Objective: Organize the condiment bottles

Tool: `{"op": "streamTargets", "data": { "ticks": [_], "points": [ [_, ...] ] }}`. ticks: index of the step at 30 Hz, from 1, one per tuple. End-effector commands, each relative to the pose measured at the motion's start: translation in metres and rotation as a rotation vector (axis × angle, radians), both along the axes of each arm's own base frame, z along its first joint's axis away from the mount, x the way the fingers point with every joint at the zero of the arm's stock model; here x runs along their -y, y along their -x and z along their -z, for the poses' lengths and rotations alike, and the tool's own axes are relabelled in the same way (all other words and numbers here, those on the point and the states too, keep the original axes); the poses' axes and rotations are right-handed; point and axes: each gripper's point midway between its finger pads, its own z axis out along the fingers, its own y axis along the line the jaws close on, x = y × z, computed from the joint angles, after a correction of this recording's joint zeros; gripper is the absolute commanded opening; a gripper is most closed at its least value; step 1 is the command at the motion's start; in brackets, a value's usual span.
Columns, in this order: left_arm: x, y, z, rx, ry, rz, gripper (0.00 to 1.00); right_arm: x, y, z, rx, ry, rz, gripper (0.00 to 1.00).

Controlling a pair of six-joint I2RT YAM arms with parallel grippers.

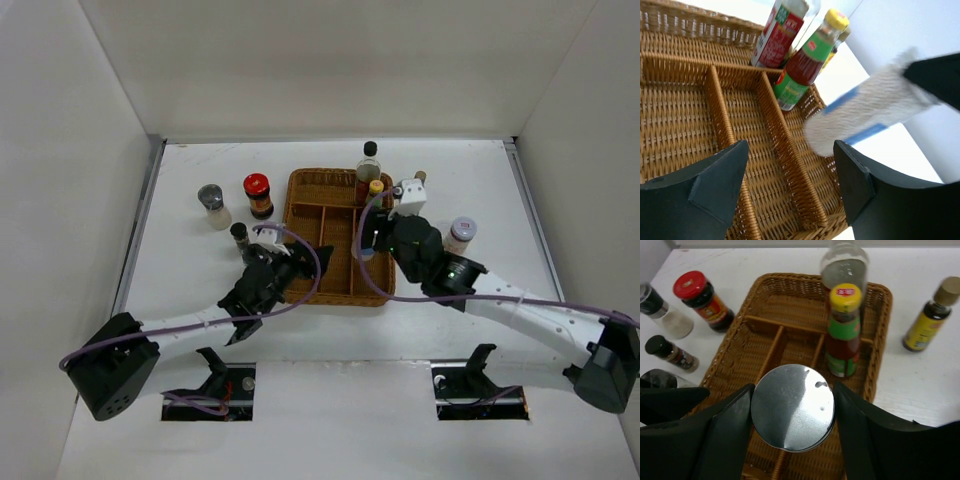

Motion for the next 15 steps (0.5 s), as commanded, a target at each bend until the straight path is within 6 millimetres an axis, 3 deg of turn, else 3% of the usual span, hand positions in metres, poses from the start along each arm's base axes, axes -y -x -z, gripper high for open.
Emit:
{"op": "streamTargets", "data": {
  "ticks": [1,8,15],
  "points": [
    [-0.011,0.007,-0.041,0.123,0.100,-0.004,0.67,-0.031,-0.016,-0.082,0.189,-0.171,-0.040,0.38],
    [-0.037,0.024,-0.078,0.247,0.193,-0.028,0.68,-0.073,-0.048,-0.077,0.219,-0.115,-0.072,0.38],
    [-0.046,0.024,-0.080,0.262,0.197,-0.056,0.68,-0.093,-0.094,-0.047,0.213,-0.024,-0.033,0.38]
  ]
}}
